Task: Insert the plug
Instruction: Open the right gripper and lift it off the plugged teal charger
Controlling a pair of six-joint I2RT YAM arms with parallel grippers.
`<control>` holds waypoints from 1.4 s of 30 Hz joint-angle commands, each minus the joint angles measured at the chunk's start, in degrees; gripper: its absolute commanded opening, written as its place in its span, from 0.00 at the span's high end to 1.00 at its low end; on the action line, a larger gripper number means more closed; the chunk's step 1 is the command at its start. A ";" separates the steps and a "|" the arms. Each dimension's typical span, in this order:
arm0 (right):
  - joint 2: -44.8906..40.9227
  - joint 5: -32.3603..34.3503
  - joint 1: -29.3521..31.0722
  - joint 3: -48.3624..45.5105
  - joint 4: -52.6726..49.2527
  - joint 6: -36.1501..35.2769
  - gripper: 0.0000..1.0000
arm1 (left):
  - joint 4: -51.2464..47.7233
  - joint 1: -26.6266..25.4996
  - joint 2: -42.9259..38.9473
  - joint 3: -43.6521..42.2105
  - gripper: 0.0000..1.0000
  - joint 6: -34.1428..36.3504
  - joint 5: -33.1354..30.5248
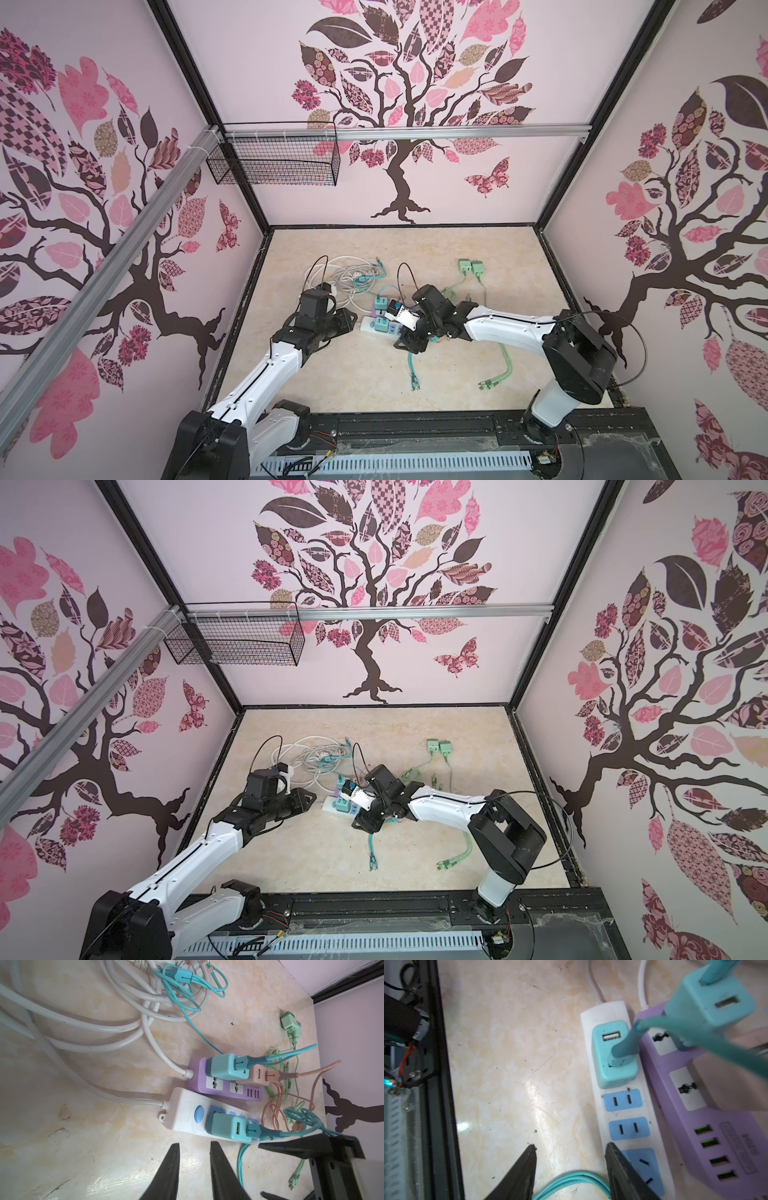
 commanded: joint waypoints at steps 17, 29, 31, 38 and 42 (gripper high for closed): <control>-25.59 15.05 -0.32 -11.68 3.68 19.14 0.40 | -2.69 0.30 -5.51 1.95 0.63 0.70 1.29; -29.27 26.78 -2.75 -18.31 6.37 20.36 0.59 | -12.64 0.29 -13.77 6.11 0.54 2.65 1.31; -27.59 27.27 -3.37 -17.77 6.98 19.78 0.60 | -14.22 0.27 -15.23 6.68 0.53 3.07 1.11; -25.55 22.32 -3.46 -17.69 10.70 15.85 0.57 | -17.26 0.31 -17.86 7.22 0.51 4.82 -0.21; -24.75 19.67 -3.43 -16.63 10.81 14.02 0.58 | -17.15 0.26 -17.58 6.90 0.51 4.85 -0.03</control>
